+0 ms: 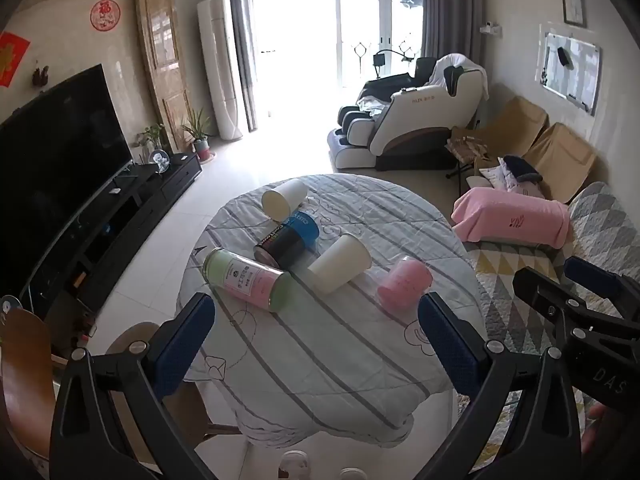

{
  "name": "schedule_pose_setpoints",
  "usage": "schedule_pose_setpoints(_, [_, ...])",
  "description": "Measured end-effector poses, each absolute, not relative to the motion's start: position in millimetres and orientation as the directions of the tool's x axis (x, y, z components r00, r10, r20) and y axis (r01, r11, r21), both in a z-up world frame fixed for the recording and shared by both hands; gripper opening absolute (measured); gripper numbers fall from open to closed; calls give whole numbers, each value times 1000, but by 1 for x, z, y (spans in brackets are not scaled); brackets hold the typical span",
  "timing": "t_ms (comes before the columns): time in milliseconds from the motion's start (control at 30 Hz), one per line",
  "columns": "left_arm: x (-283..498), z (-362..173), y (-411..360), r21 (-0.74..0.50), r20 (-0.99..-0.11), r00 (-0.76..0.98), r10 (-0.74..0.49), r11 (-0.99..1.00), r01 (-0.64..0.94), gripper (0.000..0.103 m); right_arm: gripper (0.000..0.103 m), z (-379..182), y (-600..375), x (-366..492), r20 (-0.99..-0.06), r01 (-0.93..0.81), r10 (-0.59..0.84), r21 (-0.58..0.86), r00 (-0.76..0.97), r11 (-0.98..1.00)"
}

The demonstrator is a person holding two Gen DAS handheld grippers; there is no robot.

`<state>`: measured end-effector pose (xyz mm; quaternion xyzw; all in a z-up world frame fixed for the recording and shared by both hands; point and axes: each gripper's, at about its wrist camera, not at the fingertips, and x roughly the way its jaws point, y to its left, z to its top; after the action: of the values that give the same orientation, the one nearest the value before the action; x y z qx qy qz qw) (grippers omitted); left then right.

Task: Flip cup upright

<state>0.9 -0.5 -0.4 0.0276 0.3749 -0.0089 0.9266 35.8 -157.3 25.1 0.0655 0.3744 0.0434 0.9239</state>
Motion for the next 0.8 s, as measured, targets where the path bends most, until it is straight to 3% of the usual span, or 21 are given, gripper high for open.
schedule_pose_setpoints(800, [3, -3, 2, 31, -684, 729, 0, 999, 30, 103, 82, 21, -152, 37, -695, -31, 132, 156, 707, 987])
